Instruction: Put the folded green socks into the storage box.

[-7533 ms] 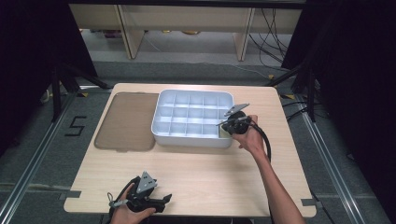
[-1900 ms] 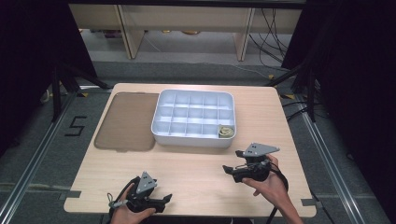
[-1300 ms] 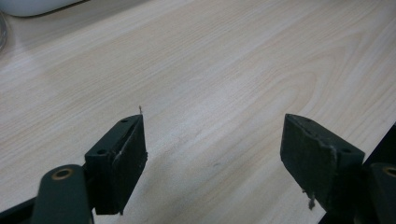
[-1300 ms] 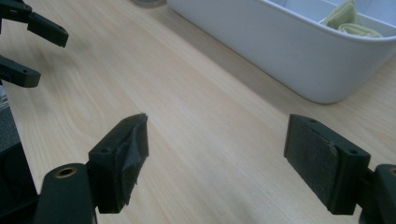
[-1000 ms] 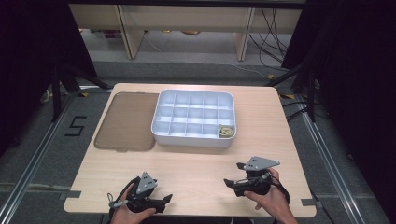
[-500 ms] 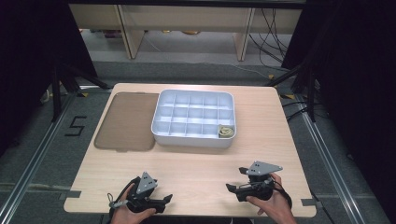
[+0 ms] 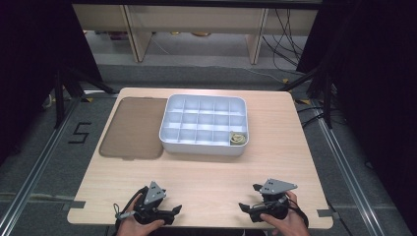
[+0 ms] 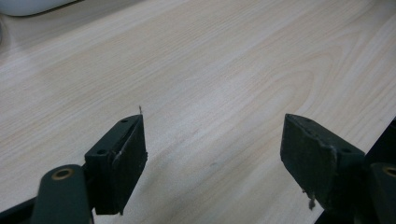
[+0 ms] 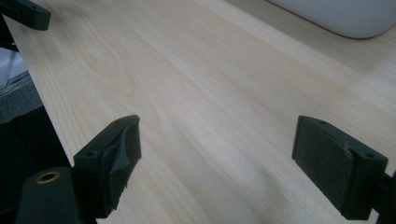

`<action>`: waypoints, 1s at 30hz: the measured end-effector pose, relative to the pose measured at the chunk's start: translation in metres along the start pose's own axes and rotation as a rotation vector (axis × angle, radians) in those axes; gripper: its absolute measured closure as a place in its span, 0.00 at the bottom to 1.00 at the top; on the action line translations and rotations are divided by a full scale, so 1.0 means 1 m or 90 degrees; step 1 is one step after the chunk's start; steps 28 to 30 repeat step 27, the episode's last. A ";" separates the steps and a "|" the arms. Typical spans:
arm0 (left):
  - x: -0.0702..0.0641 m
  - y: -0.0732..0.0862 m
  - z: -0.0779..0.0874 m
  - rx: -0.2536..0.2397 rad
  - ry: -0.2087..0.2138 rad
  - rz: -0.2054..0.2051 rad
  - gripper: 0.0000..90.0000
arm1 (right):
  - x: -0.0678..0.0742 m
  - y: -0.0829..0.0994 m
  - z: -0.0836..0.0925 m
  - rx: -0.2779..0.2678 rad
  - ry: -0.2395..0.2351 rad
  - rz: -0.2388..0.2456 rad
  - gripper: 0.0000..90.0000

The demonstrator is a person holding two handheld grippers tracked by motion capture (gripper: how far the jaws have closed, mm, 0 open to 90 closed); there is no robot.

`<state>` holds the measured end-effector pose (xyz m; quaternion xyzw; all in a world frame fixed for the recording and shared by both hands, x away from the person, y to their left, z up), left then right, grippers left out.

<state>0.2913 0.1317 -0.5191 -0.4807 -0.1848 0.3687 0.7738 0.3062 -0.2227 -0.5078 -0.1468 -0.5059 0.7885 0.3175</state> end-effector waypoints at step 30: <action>0.003 0.000 0.001 0.006 0.010 -0.012 0.25 | -0.002 0.005 0.003 0.003 0.003 0.001 0.18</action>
Point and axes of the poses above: each handheld gripper's, and its own axes: z roughly backward along the jaws, y roughly out of its underside, x roughly to its left, the point moved 2 cm from there along -z, roughly forward along the jaws, and after that the axes turned 14 degrees about -x, right-handed, at the moved point
